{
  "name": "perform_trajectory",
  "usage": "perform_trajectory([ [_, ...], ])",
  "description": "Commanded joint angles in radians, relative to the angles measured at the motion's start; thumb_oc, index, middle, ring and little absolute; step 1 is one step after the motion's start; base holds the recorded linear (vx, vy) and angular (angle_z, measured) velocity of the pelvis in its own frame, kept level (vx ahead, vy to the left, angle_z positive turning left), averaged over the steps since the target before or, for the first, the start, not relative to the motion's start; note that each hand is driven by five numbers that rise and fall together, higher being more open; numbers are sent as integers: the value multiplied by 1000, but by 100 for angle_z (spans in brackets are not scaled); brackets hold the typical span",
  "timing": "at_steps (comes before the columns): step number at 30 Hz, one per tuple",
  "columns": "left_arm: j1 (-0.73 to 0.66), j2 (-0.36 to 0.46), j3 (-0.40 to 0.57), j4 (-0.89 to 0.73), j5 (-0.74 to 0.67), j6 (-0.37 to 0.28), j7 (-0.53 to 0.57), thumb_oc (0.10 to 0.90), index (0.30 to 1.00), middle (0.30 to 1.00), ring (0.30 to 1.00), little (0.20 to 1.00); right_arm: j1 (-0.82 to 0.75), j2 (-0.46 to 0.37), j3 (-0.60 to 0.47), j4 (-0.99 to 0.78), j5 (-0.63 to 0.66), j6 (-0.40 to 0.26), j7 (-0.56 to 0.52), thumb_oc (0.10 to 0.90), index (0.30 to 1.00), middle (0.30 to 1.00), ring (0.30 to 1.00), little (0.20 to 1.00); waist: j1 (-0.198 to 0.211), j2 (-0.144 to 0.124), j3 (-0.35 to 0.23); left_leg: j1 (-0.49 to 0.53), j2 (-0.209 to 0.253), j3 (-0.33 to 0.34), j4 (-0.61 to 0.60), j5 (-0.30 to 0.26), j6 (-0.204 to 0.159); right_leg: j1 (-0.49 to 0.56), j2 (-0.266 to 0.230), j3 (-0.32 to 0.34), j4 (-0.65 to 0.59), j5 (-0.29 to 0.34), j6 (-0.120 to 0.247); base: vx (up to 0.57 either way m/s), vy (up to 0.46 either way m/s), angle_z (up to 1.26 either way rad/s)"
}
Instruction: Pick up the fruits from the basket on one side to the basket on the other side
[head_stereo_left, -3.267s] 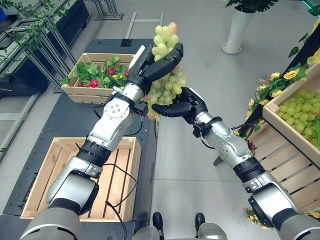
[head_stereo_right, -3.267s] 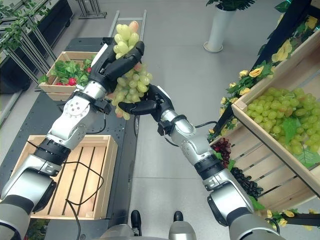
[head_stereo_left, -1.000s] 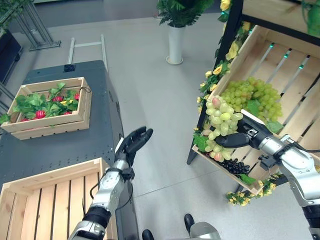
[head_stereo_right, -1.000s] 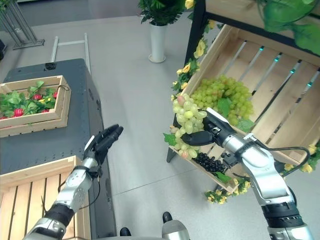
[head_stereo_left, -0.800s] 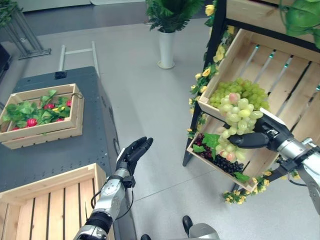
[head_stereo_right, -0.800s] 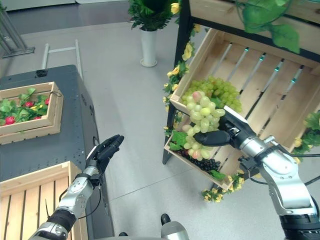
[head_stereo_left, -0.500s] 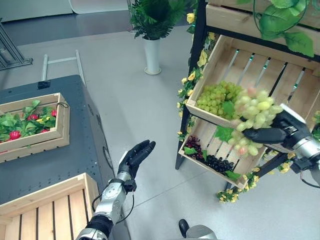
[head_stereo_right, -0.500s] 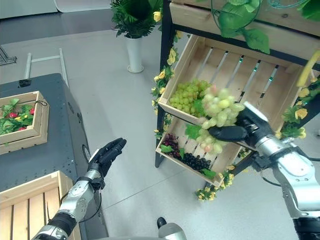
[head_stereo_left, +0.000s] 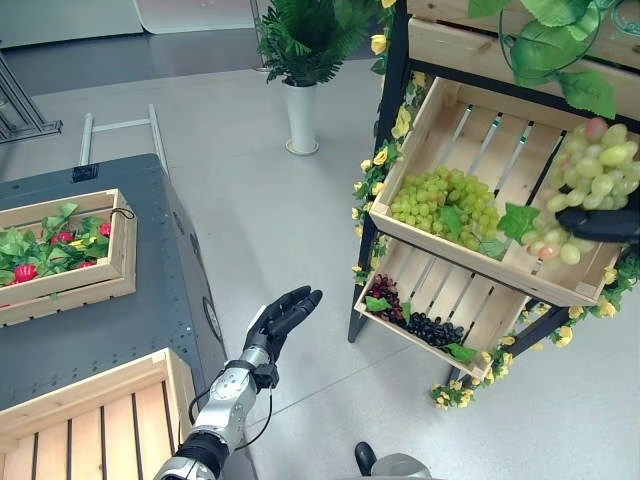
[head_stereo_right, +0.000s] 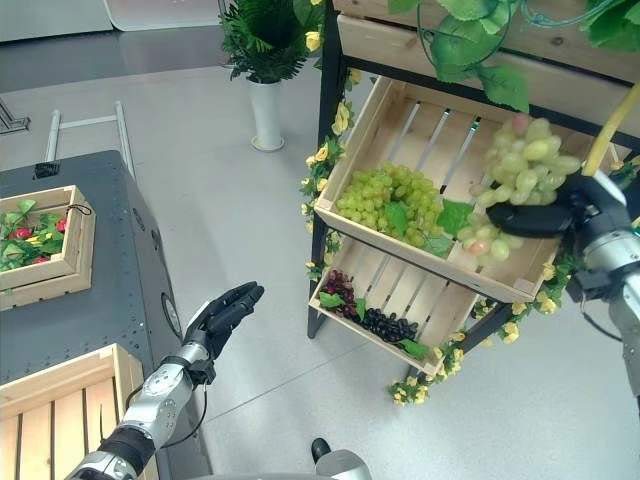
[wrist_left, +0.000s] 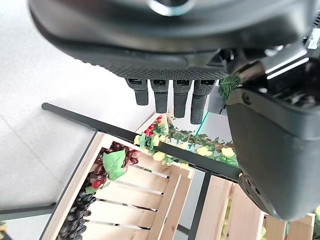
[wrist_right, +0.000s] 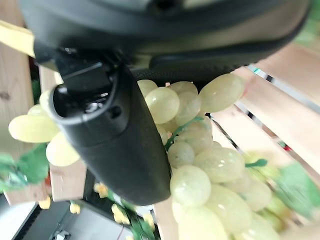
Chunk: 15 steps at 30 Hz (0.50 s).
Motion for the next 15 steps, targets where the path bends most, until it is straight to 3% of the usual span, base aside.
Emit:
perform_trajectory([
  [1, -47, 47, -20, -38, -5, -73, -32, 800, 900, 900, 900, 900, -246, -116, -24, 98, 51, -99, -60, 400, 300, 300, 300, 300, 80, -16, -72, 25, -47, -58, 17, -166, 28, 11, 110, -5, 3, -35, -27, 0, 0, 0],
  [9, -50, 49, -18, -36, -16, -73, -38, 800, 900, 900, 900, 900, -346, -150, 102, 294, -51, -62, -28, 400, 300, 300, 300, 300, 107, -21, -67, 19, -48, -72, 13, -160, 26, 9, 106, -27, 2, -36, -29, -2, 1, 4],
  [15, -63, 44, -17, -37, -13, -67, -40, 800, 900, 900, 900, 900, -367, -126, 175, 377, -121, -28, 4, 400, 300, 300, 300, 300, 120, -23, -57, 20, -48, -79, 12, -159, 25, 11, 101, -40, 3, -37, -31, -3, 6, 2],
])
